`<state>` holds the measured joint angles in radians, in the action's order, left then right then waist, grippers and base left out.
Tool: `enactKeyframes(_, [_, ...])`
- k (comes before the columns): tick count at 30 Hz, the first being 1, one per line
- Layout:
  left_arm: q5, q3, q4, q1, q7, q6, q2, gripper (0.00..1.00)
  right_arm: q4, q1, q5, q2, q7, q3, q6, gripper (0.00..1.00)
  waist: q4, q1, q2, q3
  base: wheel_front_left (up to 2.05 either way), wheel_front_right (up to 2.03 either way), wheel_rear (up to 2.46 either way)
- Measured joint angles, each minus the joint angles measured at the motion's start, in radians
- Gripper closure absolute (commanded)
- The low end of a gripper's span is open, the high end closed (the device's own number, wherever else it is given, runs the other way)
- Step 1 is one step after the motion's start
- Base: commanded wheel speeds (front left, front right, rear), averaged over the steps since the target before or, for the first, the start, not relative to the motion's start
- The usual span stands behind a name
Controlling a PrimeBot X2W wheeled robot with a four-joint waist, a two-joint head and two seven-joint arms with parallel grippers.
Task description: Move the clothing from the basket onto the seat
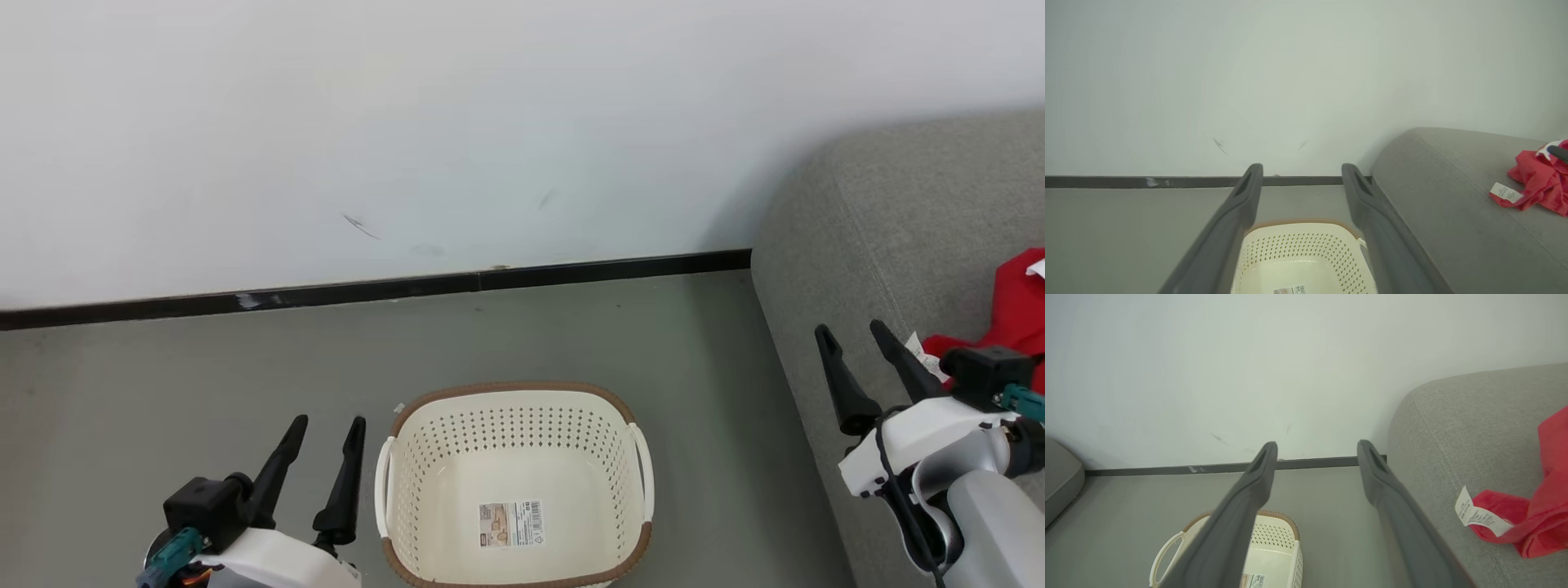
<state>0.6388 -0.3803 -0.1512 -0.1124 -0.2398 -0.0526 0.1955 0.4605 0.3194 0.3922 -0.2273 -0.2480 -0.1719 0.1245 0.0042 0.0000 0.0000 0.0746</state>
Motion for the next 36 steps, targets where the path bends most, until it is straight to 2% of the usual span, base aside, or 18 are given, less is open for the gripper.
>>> enactKeyframes(8, [0.0,0.042,-0.054,0.01,-0.006,-0.016,-0.003,0.0,-0.028,-0.088,-0.069,0.035,0.0,0.016,0.0,0.0,0.046,0.0,0.0,-0.038,0.0,0.0,0.0])
enactKeyframes(19, [-0.008,0.065,-0.115,0.021,-0.008,-0.015,-0.002,0.0,-0.047,-0.18,-0.113,0.093,0.0,0.017,0.0,0.0,0.1,0.0,0.0,-0.081,0.0,0.0,0.0])
enactKeyframes(34, [-0.025,0.09,-0.144,0.022,-0.009,0.012,-0.016,0.0,-0.074,-0.256,-0.148,0.121,0.0,0.065,0.0,0.0,0.145,0.0,0.0,-0.121,0.0,0.0,0.0])
enactKeyframes(35, [-0.024,0.089,-0.148,0.022,-0.009,0.014,-0.017,1.0,-0.07,-0.258,-0.148,0.123,0.0,0.065,0.0,1.0,0.146,0.0,0.0,-0.122,0.0,0.0,0.0])
enactKeyframes(36, [-0.023,0.087,-0.158,0.025,-0.008,0.014,-0.023,1.0,-0.062,-0.261,-0.146,0.128,0.001,0.062,-0.001,1.0,0.146,0.0,0.0,-0.122,0.0,0.0,0.0])
